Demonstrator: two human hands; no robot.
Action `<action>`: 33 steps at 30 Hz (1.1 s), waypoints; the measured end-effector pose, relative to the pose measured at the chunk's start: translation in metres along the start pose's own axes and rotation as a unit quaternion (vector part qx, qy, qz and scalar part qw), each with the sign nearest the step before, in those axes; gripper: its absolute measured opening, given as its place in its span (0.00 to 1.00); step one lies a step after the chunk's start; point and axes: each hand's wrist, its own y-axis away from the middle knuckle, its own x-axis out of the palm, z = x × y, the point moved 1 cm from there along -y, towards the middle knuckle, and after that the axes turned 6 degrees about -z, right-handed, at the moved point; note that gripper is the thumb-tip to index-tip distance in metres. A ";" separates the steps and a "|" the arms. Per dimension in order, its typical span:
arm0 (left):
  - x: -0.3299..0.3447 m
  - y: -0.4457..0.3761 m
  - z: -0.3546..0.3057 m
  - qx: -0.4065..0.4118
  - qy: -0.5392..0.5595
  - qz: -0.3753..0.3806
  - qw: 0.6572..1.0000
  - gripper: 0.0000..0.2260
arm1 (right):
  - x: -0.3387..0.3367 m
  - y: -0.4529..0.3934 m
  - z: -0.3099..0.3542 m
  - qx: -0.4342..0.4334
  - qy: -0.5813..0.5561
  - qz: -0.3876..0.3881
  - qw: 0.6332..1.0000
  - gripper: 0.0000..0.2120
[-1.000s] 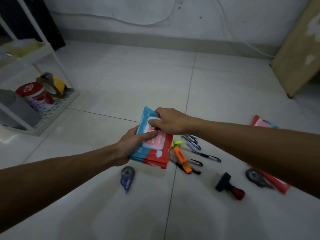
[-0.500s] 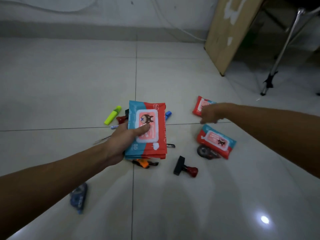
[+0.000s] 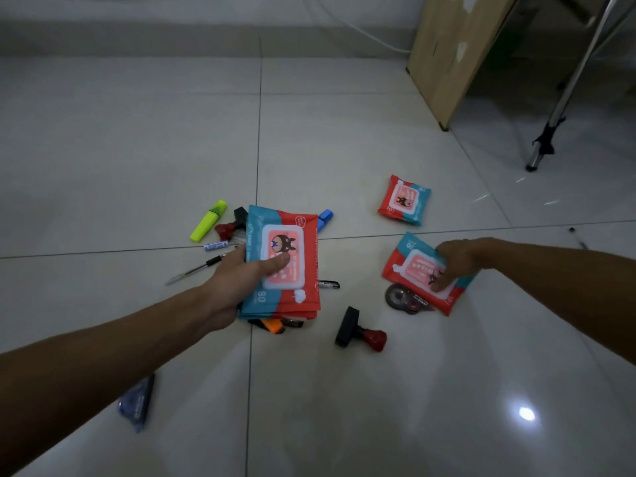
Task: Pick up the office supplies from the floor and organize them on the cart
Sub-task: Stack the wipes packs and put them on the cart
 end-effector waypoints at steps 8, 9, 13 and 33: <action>-0.008 0.020 -0.004 -0.044 0.016 0.046 0.998 0.18 | -0.051 0.014 0.000 -0.053 -0.369 -0.026 0.928 0.21; -0.013 0.023 -0.004 -0.042 0.017 0.047 0.998 0.19 | -0.057 0.018 0.008 -0.065 -0.406 -0.035 0.911 0.21; -0.031 0.033 -0.005 -0.037 0.004 0.030 0.999 0.17 | -0.076 0.044 0.057 -0.138 -0.504 -0.038 0.852 0.23; -0.073 0.089 -0.028 0.000 0.100 0.029 0.995 0.18 | -0.125 0.163 0.266 -0.415 -0.457 0.029 0.786 0.15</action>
